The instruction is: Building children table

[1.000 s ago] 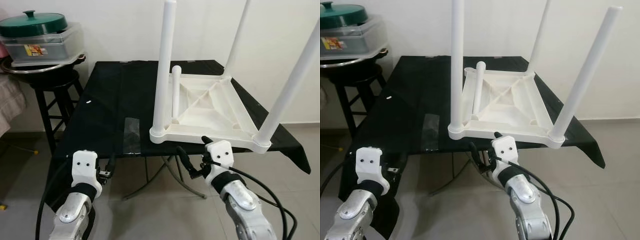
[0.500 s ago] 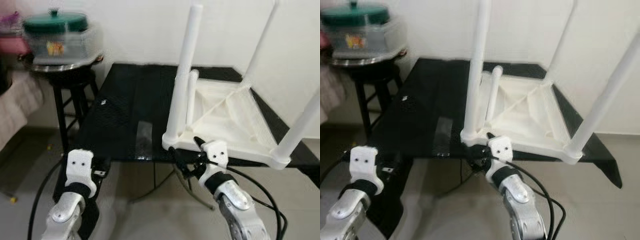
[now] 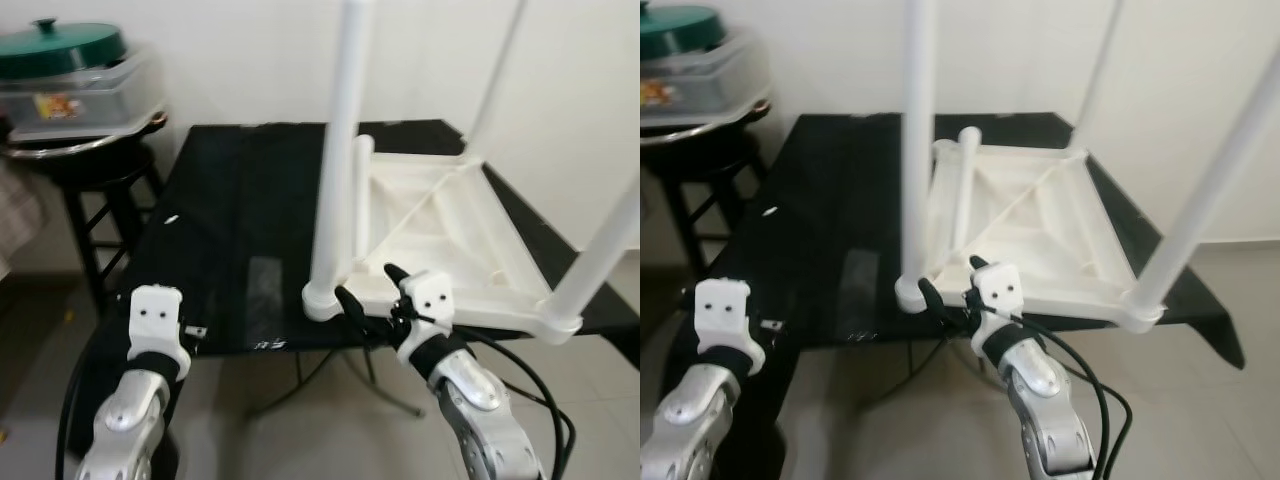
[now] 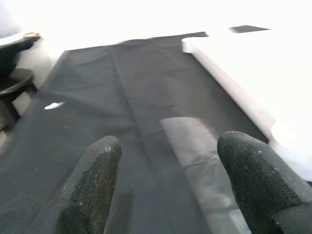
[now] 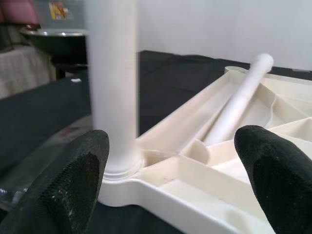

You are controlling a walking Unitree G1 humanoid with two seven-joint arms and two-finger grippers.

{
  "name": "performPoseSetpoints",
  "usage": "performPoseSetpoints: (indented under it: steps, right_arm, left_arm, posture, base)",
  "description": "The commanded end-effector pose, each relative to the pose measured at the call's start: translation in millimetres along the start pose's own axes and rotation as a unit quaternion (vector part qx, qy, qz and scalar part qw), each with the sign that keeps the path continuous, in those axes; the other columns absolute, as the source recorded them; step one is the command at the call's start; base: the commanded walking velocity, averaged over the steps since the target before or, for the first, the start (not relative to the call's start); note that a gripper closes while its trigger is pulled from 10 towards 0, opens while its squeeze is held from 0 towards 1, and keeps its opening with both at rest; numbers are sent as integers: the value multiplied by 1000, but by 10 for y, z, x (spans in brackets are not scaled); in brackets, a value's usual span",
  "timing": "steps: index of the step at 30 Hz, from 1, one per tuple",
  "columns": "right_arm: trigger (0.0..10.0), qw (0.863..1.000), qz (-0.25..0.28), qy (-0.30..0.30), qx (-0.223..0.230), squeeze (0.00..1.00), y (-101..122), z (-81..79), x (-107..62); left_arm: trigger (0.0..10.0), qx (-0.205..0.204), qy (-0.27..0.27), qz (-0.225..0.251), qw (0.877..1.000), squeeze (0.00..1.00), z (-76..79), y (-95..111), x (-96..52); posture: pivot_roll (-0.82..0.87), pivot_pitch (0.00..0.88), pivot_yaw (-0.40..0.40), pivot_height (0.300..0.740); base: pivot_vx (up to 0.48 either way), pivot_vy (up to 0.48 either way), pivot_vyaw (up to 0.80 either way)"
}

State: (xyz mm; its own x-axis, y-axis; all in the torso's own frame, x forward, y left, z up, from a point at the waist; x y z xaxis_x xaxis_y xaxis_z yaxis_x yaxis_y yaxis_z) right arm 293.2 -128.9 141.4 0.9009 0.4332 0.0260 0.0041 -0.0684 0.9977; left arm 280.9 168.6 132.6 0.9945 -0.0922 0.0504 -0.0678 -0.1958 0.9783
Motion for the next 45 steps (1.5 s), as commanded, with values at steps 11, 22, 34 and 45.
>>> performPoseSetpoints:
  steps: [11,22,34,45]
  right_arm:
    - [10000,999,5,39,-5,0,158,18,180]
    - [10000,1000,-2,26,6,0,161,111,386]
    - [10000,1000,5,21,3,0,198,127,579]
    - [10000,1000,1,28,2,0,192,89,679]
  left_arm:
    - [10000,1,13,-8,1000,0,-45,-31,-40]
    - [10000,-1,15,-9,1000,0,-20,-25,-91]
    - [10000,-3,15,-9,1000,0,-31,6,-139]
    - [10000,-6,14,-10,1000,0,-21,33,-201]
  posture:
    - [-59,25,-46,740]
    - [-39,38,-60,740]
    - [-33,75,-56,740]
    - [-30,105,-60,740]
  base:
    - [0,0,0]
    - [0,0,0]
    - [0,0,0]
    - [0,0,0]
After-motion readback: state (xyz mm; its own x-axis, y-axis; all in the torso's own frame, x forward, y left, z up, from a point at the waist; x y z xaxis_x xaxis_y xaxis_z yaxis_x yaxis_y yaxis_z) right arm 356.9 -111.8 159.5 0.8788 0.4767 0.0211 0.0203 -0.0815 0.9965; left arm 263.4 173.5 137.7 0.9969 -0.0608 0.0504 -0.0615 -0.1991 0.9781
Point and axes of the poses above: a point about 5 cm out from each wrist's last joint towards the gripper, its own x axis pointing out of the wrist towards the gripper, its own y axis along the axis of the wrist's last joint, z = x × y, the point moved 3 cm from there along x, pointing out of the wrist towards the gripper, and after that the axes turned 9 degrees about x, right-handed, at the moved point
